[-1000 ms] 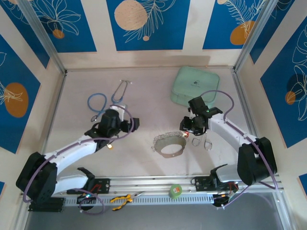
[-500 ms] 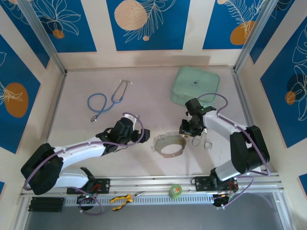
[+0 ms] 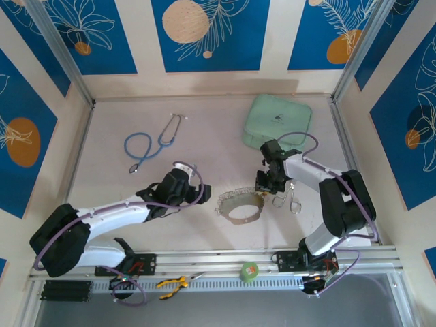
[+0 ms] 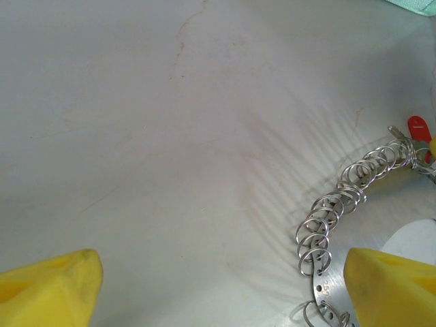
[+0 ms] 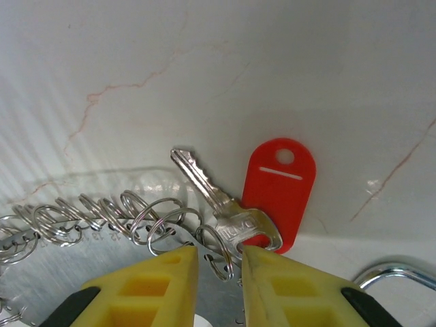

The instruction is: Put the keys on the keyring

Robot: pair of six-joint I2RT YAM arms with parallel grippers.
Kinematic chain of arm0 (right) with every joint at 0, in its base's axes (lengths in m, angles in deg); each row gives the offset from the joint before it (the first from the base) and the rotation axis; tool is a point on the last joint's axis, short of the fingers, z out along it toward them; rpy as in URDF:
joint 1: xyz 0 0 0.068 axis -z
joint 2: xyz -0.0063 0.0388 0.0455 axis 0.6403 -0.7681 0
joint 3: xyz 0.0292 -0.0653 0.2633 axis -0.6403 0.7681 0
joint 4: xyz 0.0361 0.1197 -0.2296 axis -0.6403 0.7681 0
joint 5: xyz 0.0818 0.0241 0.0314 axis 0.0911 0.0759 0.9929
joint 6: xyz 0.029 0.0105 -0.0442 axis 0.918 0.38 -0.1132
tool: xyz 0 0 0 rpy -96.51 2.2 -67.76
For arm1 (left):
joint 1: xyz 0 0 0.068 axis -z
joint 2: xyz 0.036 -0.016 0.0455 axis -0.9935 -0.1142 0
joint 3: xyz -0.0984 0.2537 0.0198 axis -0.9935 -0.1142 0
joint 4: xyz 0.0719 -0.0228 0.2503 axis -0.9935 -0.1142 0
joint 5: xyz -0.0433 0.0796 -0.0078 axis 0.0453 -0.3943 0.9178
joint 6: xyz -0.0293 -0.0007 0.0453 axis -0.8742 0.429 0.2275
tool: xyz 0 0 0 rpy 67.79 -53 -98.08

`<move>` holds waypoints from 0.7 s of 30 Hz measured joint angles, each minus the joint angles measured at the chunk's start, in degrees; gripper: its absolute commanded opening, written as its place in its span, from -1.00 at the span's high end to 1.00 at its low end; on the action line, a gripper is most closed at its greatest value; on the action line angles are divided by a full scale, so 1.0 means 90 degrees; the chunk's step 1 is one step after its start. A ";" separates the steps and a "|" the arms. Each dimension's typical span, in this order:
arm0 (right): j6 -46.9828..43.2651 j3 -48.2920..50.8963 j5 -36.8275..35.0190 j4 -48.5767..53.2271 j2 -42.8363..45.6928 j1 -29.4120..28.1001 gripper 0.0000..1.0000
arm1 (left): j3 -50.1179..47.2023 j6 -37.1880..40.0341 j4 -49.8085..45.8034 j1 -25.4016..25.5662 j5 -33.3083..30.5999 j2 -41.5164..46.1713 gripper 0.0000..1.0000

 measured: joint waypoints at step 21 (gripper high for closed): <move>-0.0124 -0.0221 -0.0095 0.0226 -0.0301 -0.0189 0.67 | -0.0002 0.0010 -0.0112 0.0002 -0.0087 0.0005 -0.82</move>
